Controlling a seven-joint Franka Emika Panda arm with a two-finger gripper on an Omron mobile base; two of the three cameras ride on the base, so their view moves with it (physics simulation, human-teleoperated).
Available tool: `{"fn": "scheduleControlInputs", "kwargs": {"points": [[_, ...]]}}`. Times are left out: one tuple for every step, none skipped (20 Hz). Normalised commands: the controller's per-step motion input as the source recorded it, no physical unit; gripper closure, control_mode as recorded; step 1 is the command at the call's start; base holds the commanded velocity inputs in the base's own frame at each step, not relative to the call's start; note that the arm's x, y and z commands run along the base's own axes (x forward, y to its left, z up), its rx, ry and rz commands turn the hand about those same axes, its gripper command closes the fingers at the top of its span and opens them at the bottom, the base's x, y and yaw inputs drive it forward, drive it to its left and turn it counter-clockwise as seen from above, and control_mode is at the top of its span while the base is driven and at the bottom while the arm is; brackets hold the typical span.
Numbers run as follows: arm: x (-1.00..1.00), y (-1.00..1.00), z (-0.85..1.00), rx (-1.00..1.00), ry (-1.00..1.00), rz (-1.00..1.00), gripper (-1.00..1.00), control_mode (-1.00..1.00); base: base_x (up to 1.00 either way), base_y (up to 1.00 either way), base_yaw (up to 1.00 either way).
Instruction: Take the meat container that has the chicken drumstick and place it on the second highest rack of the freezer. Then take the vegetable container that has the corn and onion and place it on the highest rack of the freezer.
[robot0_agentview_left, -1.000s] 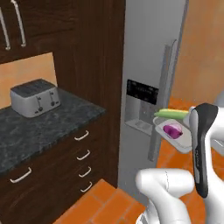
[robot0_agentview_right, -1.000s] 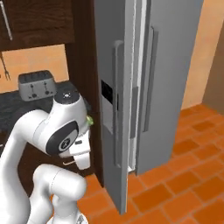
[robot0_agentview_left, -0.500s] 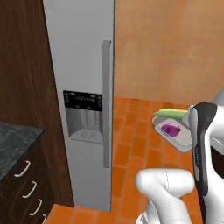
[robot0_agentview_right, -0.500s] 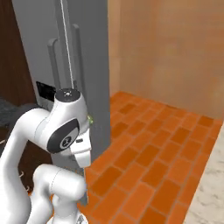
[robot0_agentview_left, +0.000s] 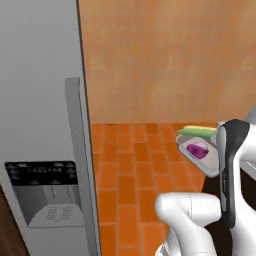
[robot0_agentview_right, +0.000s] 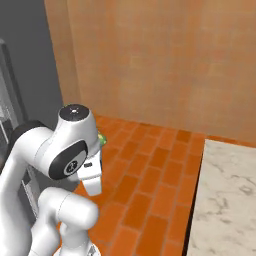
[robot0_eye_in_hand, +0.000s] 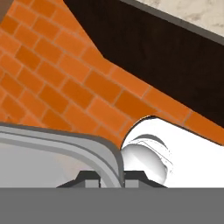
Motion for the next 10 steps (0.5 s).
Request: {"fn": "scheduleControlInputs", "kwargs": {"points": [[0.0,0.0,0.0,0.0,0.0,0.0,1.0,1.0,1.0,-0.29,-0.33],[0.0,0.0,0.0,0.0,0.0,0.0,1.0,1.0,1.0,-0.28,-0.3],[0.0,0.0,0.0,0.0,0.0,0.0,1.0,1.0,1.0,-0.24,-0.23],[0.0,0.0,0.0,0.0,0.0,0.0,1.0,1.0,1.0,-0.19,-0.15],[0.0,0.0,0.0,0.0,0.0,0.0,1.0,1.0,1.0,-0.13,-0.07],[0.0,0.0,0.0,0.0,0.0,0.0,1.0,1.0,1.0,-0.12,0.0],[0.0,0.0,0.0,0.0,0.0,0.0,1.0,1.0,1.0,-0.13,0.0],[0.0,0.0,0.0,0.0,0.0,0.0,1.0,1.0,1.0,-0.14,0.02],[0.0,0.0,0.0,0.0,0.0,0.0,1.0,1.0,1.0,-0.14,0.11],[0.0,0.0,0.0,0.0,0.0,0.0,1.0,1.0,1.0,-0.15,0.18]]}}
